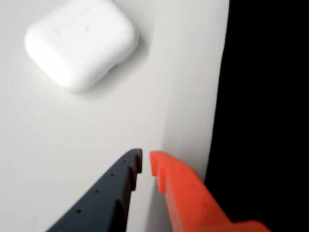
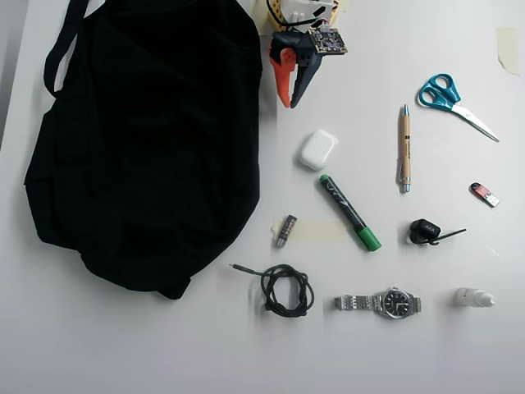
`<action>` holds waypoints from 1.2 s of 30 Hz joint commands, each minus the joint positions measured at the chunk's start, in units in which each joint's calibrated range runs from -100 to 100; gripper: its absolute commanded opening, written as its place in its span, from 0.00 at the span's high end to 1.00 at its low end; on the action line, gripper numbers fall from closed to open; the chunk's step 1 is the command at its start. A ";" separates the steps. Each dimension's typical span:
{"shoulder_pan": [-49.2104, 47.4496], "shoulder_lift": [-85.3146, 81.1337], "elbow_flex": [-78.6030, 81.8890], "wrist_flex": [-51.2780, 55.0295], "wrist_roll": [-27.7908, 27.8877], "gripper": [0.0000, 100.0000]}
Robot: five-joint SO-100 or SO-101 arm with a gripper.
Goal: Put the whiteboard marker into the black bag
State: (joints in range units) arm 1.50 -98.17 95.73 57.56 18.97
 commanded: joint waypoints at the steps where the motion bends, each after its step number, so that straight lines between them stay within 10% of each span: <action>1: -0.53 0.07 -7.68 -0.63 0.38 0.97; 23: -0.53 19.99 -22.24 -29.31 0.11 0.92; 36: -5.09 76.59 -72.10 -9.93 -5.45 0.92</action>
State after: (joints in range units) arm -0.77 -33.53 38.48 39.07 15.12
